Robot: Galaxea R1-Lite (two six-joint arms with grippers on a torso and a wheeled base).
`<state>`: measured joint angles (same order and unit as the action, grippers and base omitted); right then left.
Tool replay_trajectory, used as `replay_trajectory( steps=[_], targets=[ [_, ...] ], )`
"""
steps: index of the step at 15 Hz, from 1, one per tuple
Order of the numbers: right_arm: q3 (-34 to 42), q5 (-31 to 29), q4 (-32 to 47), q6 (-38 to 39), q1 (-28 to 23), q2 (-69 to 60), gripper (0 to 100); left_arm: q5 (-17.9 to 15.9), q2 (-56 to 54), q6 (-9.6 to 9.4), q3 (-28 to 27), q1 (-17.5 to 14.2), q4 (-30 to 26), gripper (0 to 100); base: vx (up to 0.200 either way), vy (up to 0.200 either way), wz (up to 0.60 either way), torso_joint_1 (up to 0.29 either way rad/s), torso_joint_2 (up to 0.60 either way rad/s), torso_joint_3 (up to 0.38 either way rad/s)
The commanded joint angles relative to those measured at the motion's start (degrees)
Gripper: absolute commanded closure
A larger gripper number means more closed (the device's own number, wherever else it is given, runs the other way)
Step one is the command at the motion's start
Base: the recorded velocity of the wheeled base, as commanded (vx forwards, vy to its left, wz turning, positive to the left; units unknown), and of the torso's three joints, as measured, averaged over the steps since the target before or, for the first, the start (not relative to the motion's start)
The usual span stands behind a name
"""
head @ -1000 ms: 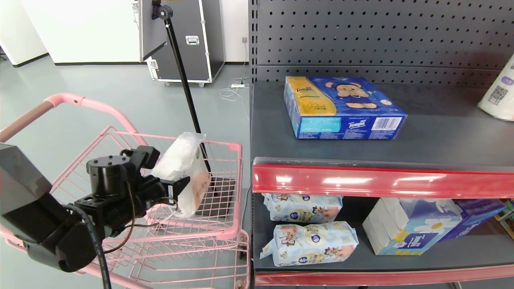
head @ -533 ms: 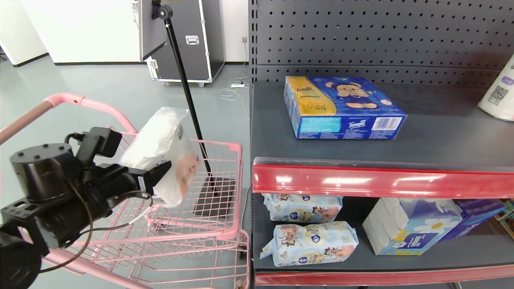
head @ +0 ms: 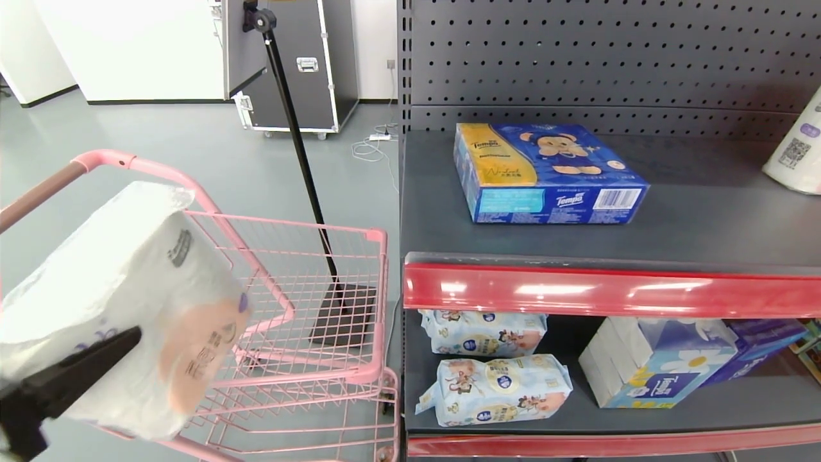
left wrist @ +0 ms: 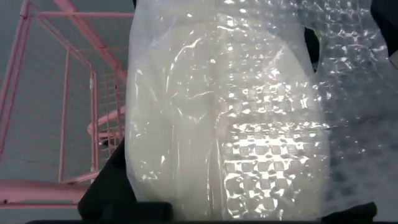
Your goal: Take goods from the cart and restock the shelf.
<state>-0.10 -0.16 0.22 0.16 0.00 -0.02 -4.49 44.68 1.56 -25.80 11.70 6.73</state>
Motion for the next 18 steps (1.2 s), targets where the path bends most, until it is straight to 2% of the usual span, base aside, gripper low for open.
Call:
replay_trajectory(
  steps=[1, 2, 5, 13, 16, 18],
  targets=[
    [0.10, -0.02, -0.04, 0.02, 0.00, 0.02, 0, -0.08, -18.05, 0.02, -4.09, 0.07, -12.27, 100, 0.000, 0.000, 0.00, 0.061, -0.25, -0.188],
    [0.01, -0.02, -0.04, -0.07, 0.00, 0.02, 0, 0.71, -19.98, -0.42, -4.09, -0.10, -13.23, 100, 0.000, 0.000, 0.00, 0.090, -0.36, -0.251],
    [0.01, -0.02, -0.04, -0.07, 0.00, 0.02, 0, 0.18, -20.16, -0.42, -5.05, 0.07, -13.15, 100, 0.000, 0.000, 0.00, 0.142, -0.48, -0.329],
    [0.01, -0.02, -0.04, -0.07, 0.00, 0.02, 0, -0.08, -14.53, -0.51, -7.95, 0.16, -12.79, 100, 0.000, 0.000, 0.00, 0.206, -0.57, -0.372],
    [0.01, -0.02, -0.04, -0.07, 0.00, 0.02, 0, -0.17, -13.83, -2.18, -7.95, 0.16, -12.79, 100, 0.000, 0.000, 0.00, 0.172, -0.44, -0.266],
    [0.01, -0.02, -0.04, -0.07, 0.00, 0.02, 0, -0.17, -13.30, -2.26, -7.95, 0.07, -12.79, 100, 0.000, 0.000, 0.00, 0.163, -0.38, -0.232]
  ],
)
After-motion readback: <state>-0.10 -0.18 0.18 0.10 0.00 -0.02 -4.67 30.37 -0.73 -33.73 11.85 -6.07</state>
